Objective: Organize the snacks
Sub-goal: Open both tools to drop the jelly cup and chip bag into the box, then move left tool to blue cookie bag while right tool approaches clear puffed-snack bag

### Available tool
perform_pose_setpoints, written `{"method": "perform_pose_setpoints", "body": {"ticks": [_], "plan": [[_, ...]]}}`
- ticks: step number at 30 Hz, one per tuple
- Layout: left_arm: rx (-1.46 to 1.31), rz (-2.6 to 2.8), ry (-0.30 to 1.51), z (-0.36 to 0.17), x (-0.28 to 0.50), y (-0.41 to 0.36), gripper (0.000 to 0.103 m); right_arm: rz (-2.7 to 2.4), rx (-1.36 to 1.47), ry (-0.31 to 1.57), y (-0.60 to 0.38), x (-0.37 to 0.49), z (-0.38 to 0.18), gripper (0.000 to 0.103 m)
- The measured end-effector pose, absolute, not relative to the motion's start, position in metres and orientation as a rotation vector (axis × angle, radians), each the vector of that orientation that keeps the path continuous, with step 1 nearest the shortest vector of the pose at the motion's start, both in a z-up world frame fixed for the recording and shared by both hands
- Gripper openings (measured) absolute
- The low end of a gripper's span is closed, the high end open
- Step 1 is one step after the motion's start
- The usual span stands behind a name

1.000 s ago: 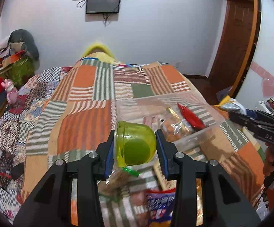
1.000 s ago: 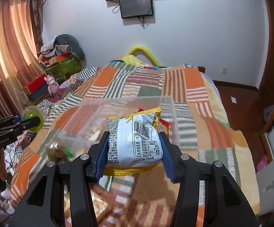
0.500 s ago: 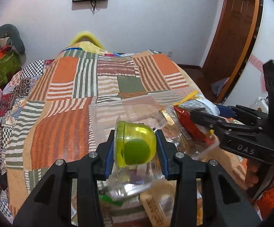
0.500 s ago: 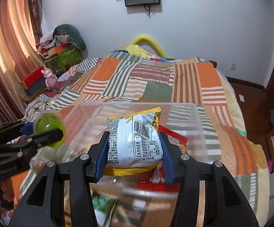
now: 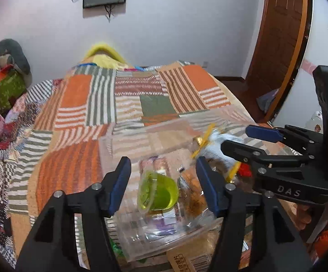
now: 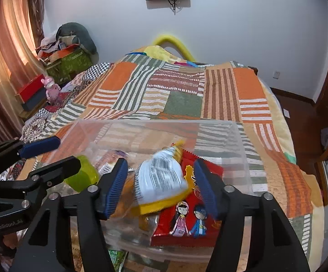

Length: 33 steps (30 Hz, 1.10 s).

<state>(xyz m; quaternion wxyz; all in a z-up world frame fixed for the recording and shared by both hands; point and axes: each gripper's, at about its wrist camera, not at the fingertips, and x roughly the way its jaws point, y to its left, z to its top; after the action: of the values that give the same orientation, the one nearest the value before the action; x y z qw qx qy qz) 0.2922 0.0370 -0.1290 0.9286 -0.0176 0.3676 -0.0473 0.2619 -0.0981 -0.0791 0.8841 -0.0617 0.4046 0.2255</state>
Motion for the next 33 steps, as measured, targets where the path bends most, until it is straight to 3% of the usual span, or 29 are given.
{"method": "perform_pose_setpoints", "body": {"ticks": [18,33], "plan": [[0.018,-0.080,0.702,-0.075,0.206,0.035,0.068,0.518,-0.154,0.765,-0.124,0.192,-0.029,0.062],[0.056,-0.093,0.813,-0.113,0.138,0.033,0.071,0.531,-0.155,0.874,-0.138,0.129,-0.066,0.063]]}}
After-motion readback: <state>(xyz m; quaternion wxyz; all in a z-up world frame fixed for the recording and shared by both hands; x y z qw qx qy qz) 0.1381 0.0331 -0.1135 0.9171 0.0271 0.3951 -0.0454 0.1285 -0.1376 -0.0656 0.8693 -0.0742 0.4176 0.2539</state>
